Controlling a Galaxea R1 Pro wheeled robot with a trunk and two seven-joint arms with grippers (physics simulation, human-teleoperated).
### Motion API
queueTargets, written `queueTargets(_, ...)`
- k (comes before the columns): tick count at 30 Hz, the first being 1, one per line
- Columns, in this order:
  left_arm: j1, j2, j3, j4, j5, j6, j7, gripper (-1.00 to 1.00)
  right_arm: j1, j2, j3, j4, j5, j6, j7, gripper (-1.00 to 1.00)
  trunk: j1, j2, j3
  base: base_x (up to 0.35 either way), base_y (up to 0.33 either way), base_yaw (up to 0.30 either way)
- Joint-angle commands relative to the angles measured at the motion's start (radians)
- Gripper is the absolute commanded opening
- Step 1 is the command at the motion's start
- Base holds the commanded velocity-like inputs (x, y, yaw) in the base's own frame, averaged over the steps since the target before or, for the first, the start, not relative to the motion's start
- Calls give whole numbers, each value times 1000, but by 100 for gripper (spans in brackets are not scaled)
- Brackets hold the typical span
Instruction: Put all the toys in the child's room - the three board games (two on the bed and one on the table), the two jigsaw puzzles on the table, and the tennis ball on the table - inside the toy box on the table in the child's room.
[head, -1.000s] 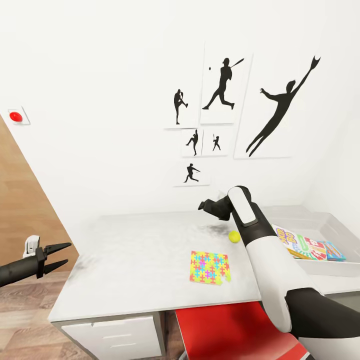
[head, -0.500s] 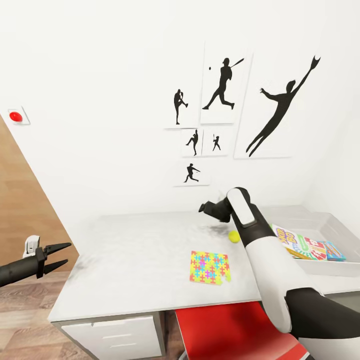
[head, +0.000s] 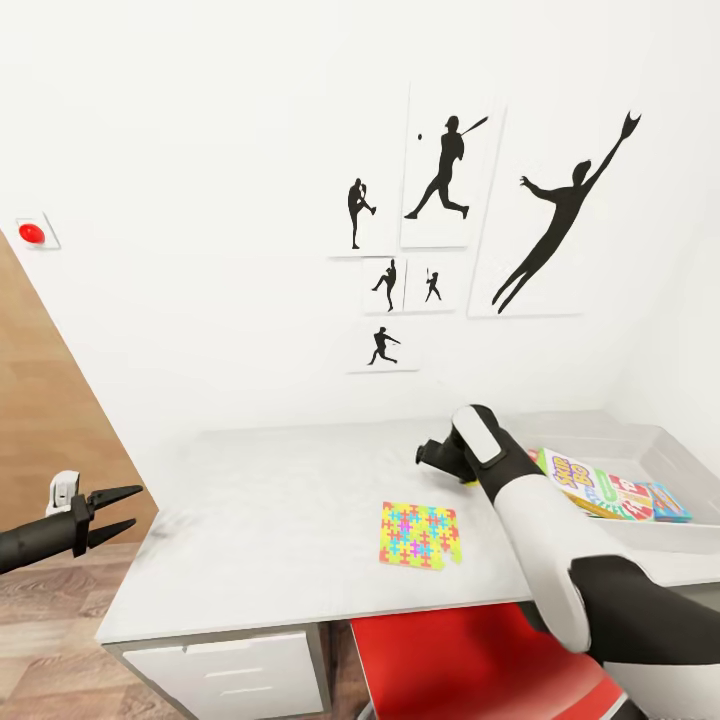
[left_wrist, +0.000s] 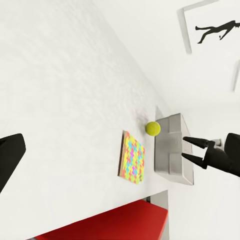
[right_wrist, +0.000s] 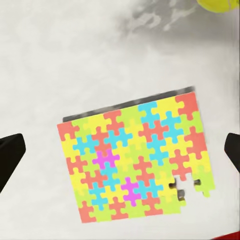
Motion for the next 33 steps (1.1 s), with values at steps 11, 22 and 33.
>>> queueTargets(11,-1,-1,1,0,-3,3,-6,100,10,-20,9,12,-9,-7,-4,100,1,-2,-2,0,0,0)
queueTargets(22,0,0,1,-5,0,4,-16,100,23,-33,9,11,-9,-10,-3,100,1,-2,-17,0,0,0)
queueTargets(33,-1,22,7,-21,2,6,-285,100,27,-33,13,11,-8,-42,1,100,1,-2,-35,0,0,0)
